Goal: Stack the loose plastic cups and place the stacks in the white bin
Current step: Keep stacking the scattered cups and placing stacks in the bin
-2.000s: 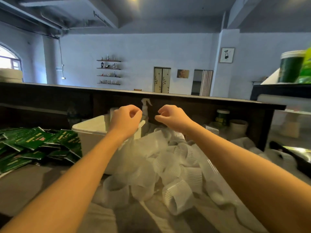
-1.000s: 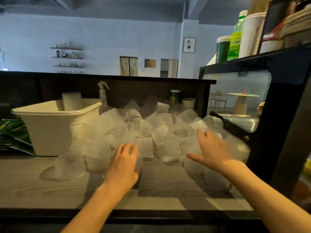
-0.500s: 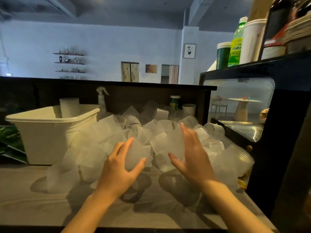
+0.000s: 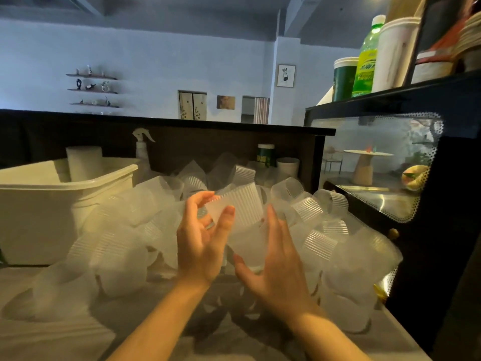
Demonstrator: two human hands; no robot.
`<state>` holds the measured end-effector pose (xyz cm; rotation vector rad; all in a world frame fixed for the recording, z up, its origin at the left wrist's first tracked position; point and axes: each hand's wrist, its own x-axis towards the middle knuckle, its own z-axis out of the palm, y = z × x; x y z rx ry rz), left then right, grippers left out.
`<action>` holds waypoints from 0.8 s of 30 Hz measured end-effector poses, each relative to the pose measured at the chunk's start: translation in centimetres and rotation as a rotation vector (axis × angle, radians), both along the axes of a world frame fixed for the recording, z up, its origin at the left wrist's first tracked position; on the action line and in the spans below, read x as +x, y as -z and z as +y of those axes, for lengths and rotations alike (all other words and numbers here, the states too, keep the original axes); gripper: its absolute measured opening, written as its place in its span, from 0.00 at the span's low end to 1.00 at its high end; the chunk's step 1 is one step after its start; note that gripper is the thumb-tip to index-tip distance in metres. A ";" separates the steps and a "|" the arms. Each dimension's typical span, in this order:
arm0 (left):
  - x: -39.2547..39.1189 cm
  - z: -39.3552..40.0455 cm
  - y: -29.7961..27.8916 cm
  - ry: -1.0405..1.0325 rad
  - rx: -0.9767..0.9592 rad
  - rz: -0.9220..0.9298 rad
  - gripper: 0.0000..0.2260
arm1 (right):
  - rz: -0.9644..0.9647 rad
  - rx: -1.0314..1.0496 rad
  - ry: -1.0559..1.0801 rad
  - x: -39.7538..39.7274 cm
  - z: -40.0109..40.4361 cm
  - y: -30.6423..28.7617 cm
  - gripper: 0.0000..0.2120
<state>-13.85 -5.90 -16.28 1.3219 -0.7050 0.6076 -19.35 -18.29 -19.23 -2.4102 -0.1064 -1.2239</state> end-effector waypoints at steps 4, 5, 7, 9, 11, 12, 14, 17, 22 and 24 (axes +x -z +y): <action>0.2 -0.1 0.6 -0.027 0.117 -0.071 0.18 | 0.002 0.136 -0.059 -0.2 -0.2 0.3 0.46; 0.5 0.0 0.7 -0.054 0.159 -0.102 0.18 | 0.004 0.156 -0.063 -0.2 -0.3 0.4 0.46; 0.8 0.3 1.1 -0.097 0.261 -0.155 0.21 | 0.014 0.168 -0.063 -0.3 -0.2 0.4 0.47; 0.5 0.3 1.3 -0.073 0.348 -0.177 0.25 | 0.005 0.165 -0.048 -0.3 -0.1 0.4 0.47; 0.1 0.3 1.6 -0.005 0.412 -0.200 0.32 | -0.009 0.180 -0.016 -0.6 -0.1 0.3 0.48; 0.0 0.3 1.7 0.019 0.439 -0.217 0.34 | -0.014 0.199 0.001 -0.7 -0.2 0.2 0.48; 0.0 0.5 1.9 0.030 0.473 -0.247 0.35 | -0.017 0.212 0.025 -1.1 -0.4 -0.2 0.48; -0.2 0.5 2.0 0.076 0.451 -0.241 0.32 | 0.001 0.200 0.042 -2.3 -0.5 -0.8 0.48; -0.8 0.3 2.4 0.106 0.426 -0.266 0.33 | -0.068 0.161 0.095 -6.1 -0.8 -0.5 0.47; -0.9 0.0 2.5 0.102 0.419 -0.267 0.31 | -0.118 0.174 0.126 -7.8 -1.4 -0.5 0.45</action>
